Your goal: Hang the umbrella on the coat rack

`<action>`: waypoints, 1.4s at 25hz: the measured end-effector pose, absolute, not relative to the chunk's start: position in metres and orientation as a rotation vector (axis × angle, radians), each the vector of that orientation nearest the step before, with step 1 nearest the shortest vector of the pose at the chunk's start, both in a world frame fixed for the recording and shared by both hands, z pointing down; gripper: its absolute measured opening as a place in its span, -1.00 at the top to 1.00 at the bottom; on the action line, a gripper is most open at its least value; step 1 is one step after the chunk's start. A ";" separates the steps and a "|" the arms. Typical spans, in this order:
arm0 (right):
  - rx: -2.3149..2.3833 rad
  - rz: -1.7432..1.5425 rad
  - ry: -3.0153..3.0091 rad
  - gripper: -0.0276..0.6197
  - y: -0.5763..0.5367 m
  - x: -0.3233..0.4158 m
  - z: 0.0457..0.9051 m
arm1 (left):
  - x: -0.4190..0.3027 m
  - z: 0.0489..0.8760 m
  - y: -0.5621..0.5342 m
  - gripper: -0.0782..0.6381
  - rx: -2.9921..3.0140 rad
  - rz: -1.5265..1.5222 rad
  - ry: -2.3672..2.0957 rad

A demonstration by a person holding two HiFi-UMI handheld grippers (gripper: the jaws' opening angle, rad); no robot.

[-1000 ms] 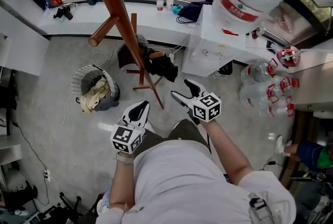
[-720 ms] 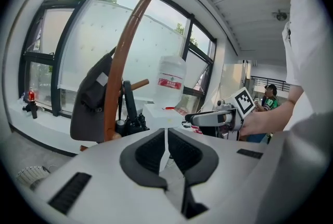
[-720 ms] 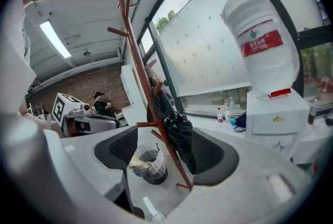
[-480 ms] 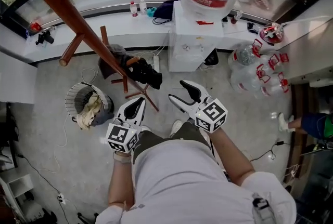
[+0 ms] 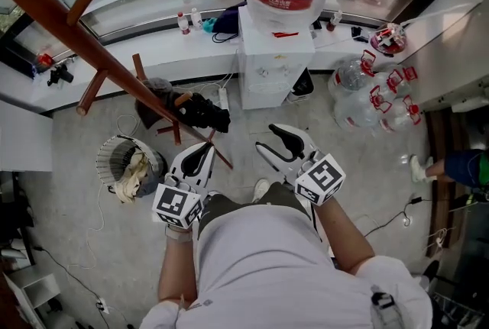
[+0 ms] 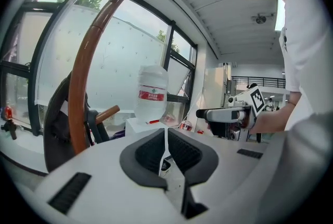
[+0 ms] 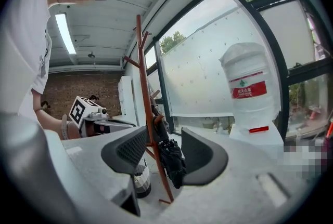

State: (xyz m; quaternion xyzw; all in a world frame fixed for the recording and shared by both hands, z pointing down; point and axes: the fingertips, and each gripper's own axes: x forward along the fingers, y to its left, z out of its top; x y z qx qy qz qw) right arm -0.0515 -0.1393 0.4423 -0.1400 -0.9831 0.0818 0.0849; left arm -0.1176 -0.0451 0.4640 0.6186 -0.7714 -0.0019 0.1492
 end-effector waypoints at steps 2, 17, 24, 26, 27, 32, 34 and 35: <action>-0.394 0.233 -2.947 0.27 -0.143 -0.049 0.440 | -0.117 0.458 -0.048 0.77 1.799 0.000 -2.222; -0.325 0.225 -2.978 0.30 -0.136 -0.038 0.439 | -0.114 0.442 -0.047 0.77 1.837 0.034 -2.239; -0.298 0.227 -2.950 0.30 -0.134 -0.040 0.448 | -0.115 0.447 -0.042 0.77 1.837 0.032 -2.229; -0.307 0.217 -2.948 0.30 -0.133 -0.042 0.447 | -0.115 0.449 -0.041 0.77 1.835 0.034 -2.223; -0.310 0.212 -2.946 0.30 -0.133 -0.043 0.447 | -0.115 0.450 -0.041 0.77 1.833 0.035 -2.222; -0.300 0.225 -2.941 0.30 -0.132 -0.047 0.448 | -0.116 0.453 -0.037 0.77 1.823 0.034 -2.216; -0.308 0.227 -2.936 0.30 -0.130 -0.049 0.449 | -0.117 0.454 -0.036 0.77 1.817 0.032 -2.213; -0.310 0.229 -2.932 0.30 -0.130 -0.050 0.449 | -0.117 0.455 -0.035 0.77 1.814 0.032 -2.211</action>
